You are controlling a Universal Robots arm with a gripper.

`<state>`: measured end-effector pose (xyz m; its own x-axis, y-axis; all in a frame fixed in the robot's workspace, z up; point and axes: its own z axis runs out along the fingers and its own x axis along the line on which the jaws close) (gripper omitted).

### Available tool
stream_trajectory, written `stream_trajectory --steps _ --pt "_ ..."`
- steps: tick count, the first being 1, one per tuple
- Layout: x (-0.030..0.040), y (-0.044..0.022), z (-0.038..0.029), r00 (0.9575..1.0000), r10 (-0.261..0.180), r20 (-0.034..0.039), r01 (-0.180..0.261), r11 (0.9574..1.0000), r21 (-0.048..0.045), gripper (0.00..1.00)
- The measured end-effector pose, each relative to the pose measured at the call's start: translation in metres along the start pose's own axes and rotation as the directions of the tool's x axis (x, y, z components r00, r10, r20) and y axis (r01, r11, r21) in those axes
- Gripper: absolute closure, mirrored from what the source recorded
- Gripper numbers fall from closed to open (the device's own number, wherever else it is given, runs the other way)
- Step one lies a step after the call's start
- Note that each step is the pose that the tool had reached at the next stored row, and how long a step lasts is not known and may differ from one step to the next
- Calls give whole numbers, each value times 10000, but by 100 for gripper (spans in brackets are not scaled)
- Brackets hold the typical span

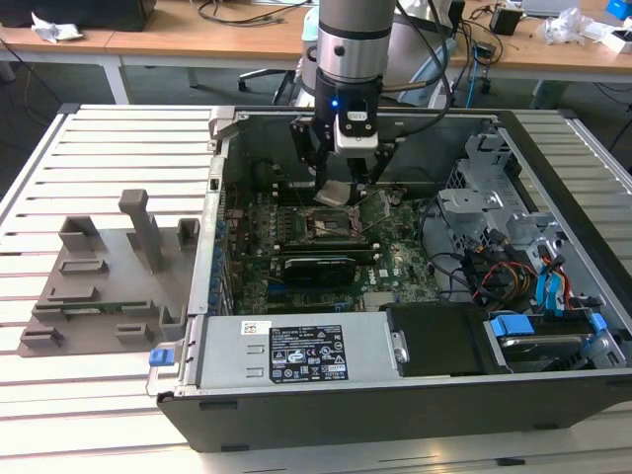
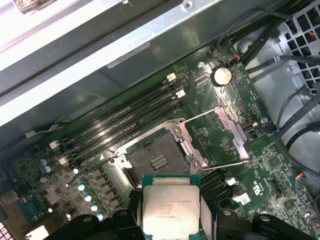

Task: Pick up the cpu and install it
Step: 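Place the cpu into insertion slot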

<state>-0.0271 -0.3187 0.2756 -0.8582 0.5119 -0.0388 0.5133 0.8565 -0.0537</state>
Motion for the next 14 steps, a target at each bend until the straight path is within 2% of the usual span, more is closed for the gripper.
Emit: stream_trajectory --steps 7,14 --pt "0 0 2 9984 560 -5 -560 9984 61 45" --pt "0 0 4 9930 1180 -18 -1179 9930 113 45"
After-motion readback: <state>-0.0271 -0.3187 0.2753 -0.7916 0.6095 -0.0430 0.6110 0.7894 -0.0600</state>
